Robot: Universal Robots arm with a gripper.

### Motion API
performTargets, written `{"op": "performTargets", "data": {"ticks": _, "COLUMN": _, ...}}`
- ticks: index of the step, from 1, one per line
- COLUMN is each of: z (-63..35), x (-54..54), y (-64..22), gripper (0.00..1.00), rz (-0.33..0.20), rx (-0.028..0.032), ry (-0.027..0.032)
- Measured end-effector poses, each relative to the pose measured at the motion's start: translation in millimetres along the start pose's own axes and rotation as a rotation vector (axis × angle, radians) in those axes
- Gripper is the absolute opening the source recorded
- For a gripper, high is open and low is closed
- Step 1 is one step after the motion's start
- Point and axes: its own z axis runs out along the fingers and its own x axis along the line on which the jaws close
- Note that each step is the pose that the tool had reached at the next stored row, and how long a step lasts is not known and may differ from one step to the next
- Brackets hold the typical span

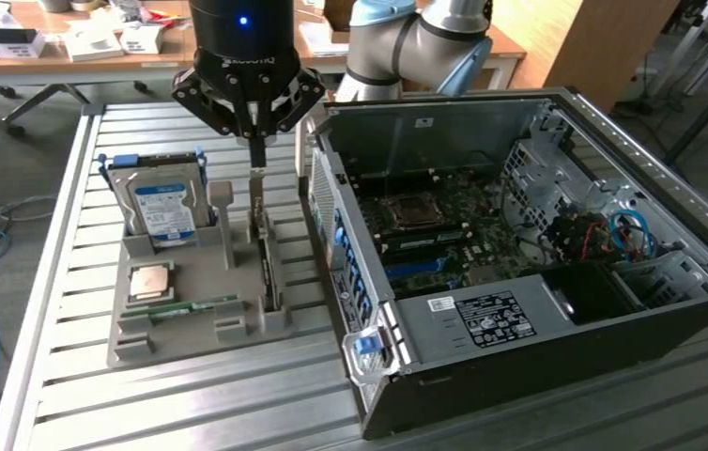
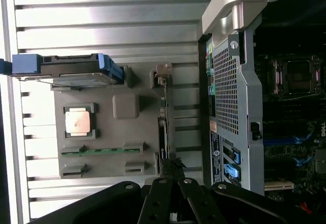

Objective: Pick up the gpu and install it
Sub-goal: 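Pick up the gpu and move the gpu toward the slot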

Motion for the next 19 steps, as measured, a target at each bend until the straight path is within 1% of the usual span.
{"op": "performTargets", "data": {"ticks": 3, "z": 0.0, "x": 0.0, "y": 0.0, "gripper": 0.11, "rz": 0.000, "rx": 0.0001, "ry": 0.0000}}
{"op": "performTargets", "data": {"ticks": 4, "z": 0.0, "x": 0.0, "y": 0.0, "gripper": 0.16, "rz": 0.000, "rx": 0.0000, "ry": 0.0000}}
{"op": "performTargets", "data": {"ticks": 5, "z": 0.0, "x": 0.0, "y": 0.0, "gripper": 0.16, "rz": 0.000, "rx": 0.0000, "ry": 0.0000}}
{"op": "performTargets", "data": {"ticks": 7, "z": 0.0, "x": 0.0, "y": 0.0, "gripper": 0.29, "rz": 0.000, "rx": 0.0000, "ry": 0.0000}}
{"op": "performTargets", "data": {"ticks": 8, "z": 0.0, "x": 0.0, "y": 0.0, "gripper": 0.29, "rz": 0.000, "rx": 0.0000, "ry": 0.0000}}
{"op": "performTargets", "data": {"ticks": 10, "z": 0.0, "x": 0.0, "y": 0.0, "gripper": 0.41, "rz": 0.000, "rx": 0.0000, "ry": 0.0000}}
{"op": "performTargets", "data": {"ticks": 11, "z": 0.0, "x": 0.0, "y": 0.0, "gripper": 0.41, "rz": 0.000, "rx": 0.0000, "ry": 0.0000}}
{"op": "performTargets", "data": {"ticks": 12, "z": 0.0, "x": 0.0, "y": 0.0, "gripper": 0.47, "rz": 0.000, "rx": 0.0000, "ry": 0.0000}}
{"op": "performTargets", "data": {"ticks": 16, "z": 0.1, "x": 0.0, "y": 0.0, "gripper": 0.47, "rz": 0.000, "rx": 0.0000, "ry": 0.0001}}
{"op": "performTargets", "data": {"ticks": 19, "z": 2.3, "x": 0.1, "y": -0.1, "gripper": 0.47, "rz": 0.000, "rx": 0.0000, "ry": 0.0000}}
